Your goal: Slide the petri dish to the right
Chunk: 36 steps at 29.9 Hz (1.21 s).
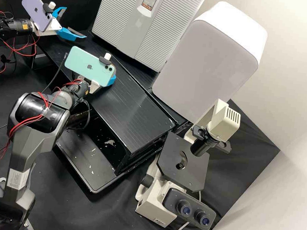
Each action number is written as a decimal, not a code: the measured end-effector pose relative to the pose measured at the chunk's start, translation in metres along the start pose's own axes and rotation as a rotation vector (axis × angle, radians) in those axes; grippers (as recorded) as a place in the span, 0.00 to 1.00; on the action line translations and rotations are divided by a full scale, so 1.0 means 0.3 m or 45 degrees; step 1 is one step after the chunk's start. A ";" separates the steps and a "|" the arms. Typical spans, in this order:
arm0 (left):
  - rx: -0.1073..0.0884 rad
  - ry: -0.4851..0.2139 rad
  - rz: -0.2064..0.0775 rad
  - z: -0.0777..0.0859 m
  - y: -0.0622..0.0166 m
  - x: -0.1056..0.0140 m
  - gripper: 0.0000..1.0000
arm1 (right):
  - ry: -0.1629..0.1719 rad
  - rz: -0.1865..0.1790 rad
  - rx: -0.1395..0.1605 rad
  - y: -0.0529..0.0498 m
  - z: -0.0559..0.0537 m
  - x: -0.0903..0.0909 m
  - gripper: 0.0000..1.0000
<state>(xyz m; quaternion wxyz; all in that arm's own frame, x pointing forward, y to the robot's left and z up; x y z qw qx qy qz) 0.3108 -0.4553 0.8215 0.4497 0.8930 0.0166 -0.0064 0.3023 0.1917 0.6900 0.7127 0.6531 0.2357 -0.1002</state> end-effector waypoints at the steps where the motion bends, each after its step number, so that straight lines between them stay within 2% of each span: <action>1: 0.000 0.000 0.000 0.000 0.000 0.000 1.00 | -0.001 0.003 -0.005 -0.002 0.004 -0.004 0.00; 5: 0.000 0.000 0.000 0.000 0.000 0.000 1.00 | -0.003 0.024 -0.053 -0.006 0.022 -0.028 0.00; 12: 0.000 0.000 0.000 0.000 0.000 0.000 1.00 | -0.023 0.043 -0.081 -0.013 0.077 -0.081 0.00; 16: 0.000 0.000 0.000 0.000 0.000 0.000 1.00 | -0.036 0.062 -0.033 -0.008 0.116 -0.113 0.00; 19: 0.000 0.000 0.000 0.000 0.000 0.000 1.00 | -0.041 0.057 -0.013 -0.007 0.146 -0.132 0.00; 26: 0.000 0.000 0.000 0.000 0.000 0.000 1.00 | -0.023 0.064 -0.002 -0.001 0.187 -0.160 0.00; 32: 0.000 0.000 0.000 0.000 0.000 0.000 1.00 | -0.006 0.071 -0.024 0.004 0.221 -0.170 0.00; 36: 0.000 0.000 0.000 0.000 0.000 0.000 1.00 | 0.000 0.089 -0.024 0.006 0.249 -0.171 0.00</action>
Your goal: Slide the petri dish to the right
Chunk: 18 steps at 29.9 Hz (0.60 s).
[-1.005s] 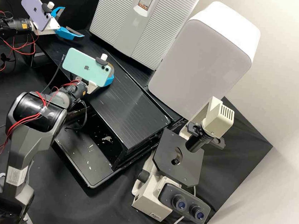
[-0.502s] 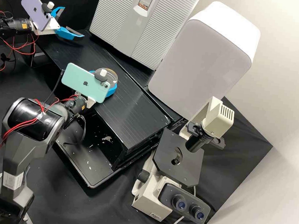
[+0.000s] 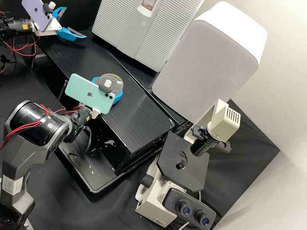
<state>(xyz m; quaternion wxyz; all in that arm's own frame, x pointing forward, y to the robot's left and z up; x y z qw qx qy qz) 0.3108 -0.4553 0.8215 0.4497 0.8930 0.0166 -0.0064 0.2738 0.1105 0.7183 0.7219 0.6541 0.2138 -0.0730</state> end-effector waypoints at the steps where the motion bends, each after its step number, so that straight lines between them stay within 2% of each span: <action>1: 0.000 0.000 0.000 0.000 0.000 0.000 1.00 | -0.004 0.003 0.001 -0.001 0.006 -0.002 0.00; 7: 0.000 0.000 0.000 0.000 0.000 0.000 1.00 | -0.018 0.055 0.006 0.001 0.030 0.000 0.00; 11: 0.000 0.000 0.000 0.000 0.000 0.000 1.00 | -0.055 0.102 -0.041 0.015 0.047 0.000 0.00; 15: 0.000 0.000 0.000 0.000 0.000 0.000 1.00 | -0.127 0.159 -0.011 0.042 0.084 -0.001 0.00; 18: 0.000 0.000 0.000 0.000 0.000 0.000 1.00 | -0.144 0.169 -0.006 0.049 0.096 -0.002 0.00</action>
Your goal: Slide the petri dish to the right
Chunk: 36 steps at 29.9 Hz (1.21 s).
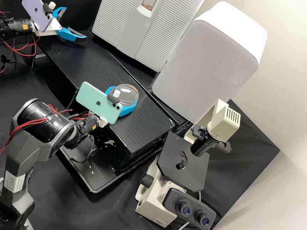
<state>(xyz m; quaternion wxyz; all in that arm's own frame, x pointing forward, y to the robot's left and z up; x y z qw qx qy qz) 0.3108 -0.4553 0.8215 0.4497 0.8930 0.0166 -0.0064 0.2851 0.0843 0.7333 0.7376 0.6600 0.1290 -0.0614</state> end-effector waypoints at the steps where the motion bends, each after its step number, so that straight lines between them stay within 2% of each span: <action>1: 0.000 0.000 0.000 0.000 0.000 0.000 1.00 | 0.002 0.000 -0.002 0.000 0.000 0.000 0.00; 7: 0.000 0.000 0.000 0.000 0.000 0.000 1.00 | 0.015 0.015 -0.015 -0.005 0.011 -0.001 0.00; 11: 0.000 0.000 0.000 0.000 0.000 0.000 1.00 | 0.017 0.029 -0.006 -0.008 0.030 -0.006 0.00; 15: 0.000 0.000 0.000 0.000 0.000 0.000 1.00 | 0.040 0.050 -0.001 -0.005 0.047 -0.008 0.00; 19: 0.000 0.000 0.000 0.000 0.000 0.000 1.00 | 0.073 0.058 -0.021 -0.009 0.058 -0.010 0.00; 22: 0.000 0.000 0.000 0.000 0.000 0.000 1.00 | 0.076 0.068 -0.024 -0.008 0.065 -0.011 0.00; 30: 0.000 0.000 0.000 0.000 0.000 0.000 1.00 | 0.088 0.060 -0.038 -0.006 0.070 -0.011 0.00; 31: 0.000 0.000 0.000 0.000 0.000 0.000 1.00 | 0.088 0.060 -0.038 -0.006 0.070 -0.011 1.00; 36: 0.000 0.000 0.000 0.000 0.000 0.000 1.00 | 0.088 0.060 -0.038 -0.006 0.070 -0.011 1.00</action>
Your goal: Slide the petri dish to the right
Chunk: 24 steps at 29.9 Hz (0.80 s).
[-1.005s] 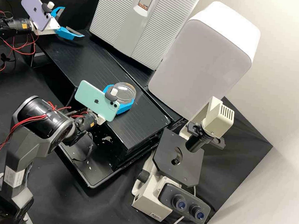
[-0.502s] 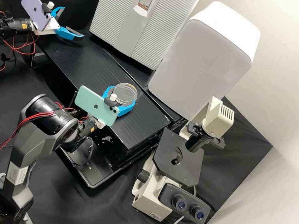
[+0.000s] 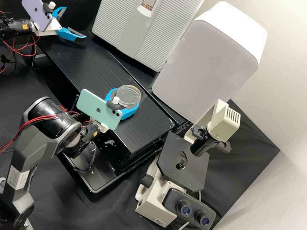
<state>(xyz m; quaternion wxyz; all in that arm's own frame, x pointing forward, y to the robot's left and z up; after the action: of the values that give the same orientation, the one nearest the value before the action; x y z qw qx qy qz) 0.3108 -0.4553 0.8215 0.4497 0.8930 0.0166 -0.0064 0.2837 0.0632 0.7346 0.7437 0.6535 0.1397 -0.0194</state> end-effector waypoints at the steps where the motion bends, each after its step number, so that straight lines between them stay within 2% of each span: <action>1: 0.000 0.000 0.000 0.000 0.000 0.000 1.00 | -0.001 -0.002 0.000 0.000 0.000 0.000 1.00; 20: 0.000 0.000 0.000 0.000 0.000 0.000 1.00 | -0.030 -0.018 0.004 0.009 0.002 -0.005 1.00; 22: 0.000 0.000 0.000 0.000 0.000 0.000 1.00 | -0.027 -0.022 -0.004 0.010 0.006 -0.009 1.00; 24: 0.000 0.000 0.000 0.000 0.000 0.000 1.00 | -0.027 -0.005 -0.003 0.013 0.013 -0.017 1.00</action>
<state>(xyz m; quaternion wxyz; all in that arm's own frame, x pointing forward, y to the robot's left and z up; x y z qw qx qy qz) 0.3108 -0.4553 0.8215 0.4497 0.8930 0.0166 -0.0064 0.2805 0.0591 0.7400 0.7458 0.6522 0.1330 -0.0278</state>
